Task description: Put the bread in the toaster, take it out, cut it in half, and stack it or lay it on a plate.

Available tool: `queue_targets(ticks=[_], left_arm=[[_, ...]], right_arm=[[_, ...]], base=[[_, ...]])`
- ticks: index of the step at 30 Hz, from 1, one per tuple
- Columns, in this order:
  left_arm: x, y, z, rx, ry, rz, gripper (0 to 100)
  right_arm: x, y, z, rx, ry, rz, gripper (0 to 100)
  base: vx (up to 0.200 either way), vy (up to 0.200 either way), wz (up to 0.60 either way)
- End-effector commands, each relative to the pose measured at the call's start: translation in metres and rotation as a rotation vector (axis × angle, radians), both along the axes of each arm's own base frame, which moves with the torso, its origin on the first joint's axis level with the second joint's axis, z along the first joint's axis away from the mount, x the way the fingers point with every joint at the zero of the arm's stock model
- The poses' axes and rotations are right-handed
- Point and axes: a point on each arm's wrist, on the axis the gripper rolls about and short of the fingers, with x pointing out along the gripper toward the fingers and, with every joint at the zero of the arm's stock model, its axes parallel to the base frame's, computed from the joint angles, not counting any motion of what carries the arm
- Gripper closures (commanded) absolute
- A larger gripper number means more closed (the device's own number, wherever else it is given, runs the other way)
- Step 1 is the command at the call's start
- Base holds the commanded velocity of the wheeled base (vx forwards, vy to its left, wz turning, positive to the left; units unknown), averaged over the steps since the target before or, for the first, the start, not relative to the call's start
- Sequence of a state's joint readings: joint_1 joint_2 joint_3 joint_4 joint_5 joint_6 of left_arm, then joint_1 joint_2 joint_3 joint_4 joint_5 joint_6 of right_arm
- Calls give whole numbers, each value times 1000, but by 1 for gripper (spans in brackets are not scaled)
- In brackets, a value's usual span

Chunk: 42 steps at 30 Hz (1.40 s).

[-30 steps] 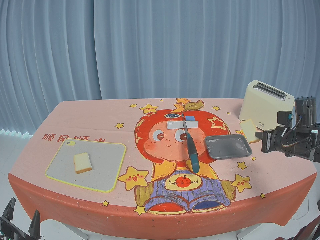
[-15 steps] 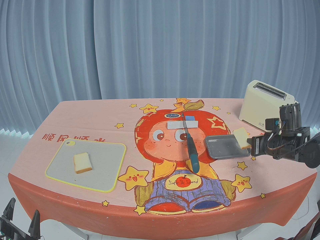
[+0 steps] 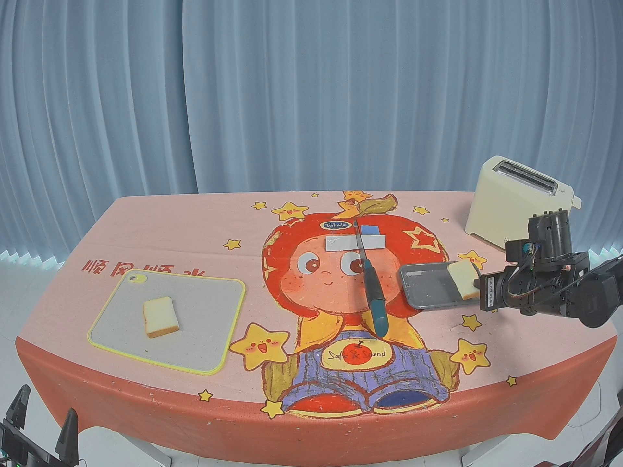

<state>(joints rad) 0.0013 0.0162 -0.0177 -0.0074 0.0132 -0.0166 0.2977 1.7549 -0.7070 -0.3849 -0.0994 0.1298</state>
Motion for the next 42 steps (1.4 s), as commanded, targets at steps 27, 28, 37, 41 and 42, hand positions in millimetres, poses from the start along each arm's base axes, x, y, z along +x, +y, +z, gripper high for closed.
queue_targets(ticks=[27,28,37,41,42], left_arm=[[0,0,-5,0,6,1,0],[1,0,-5,0,7,1,0],[1,0,-5,0,7,1,0],[1,0,-5,0,7,1,0],[1,0,-5,0,7,1,0]], right_arm=[[10,5,-8,5,-1,4,0],[11,6,-8,7,-5,5,0],[11,10,-6,44,-37,-1,0],[8,11,-1,51,-53,6,0],[7,11,1,51,-57,6,0]], base=[[0,0,0],[0,0,0],[0,0,0],[0,0,0],[0,0,0]])
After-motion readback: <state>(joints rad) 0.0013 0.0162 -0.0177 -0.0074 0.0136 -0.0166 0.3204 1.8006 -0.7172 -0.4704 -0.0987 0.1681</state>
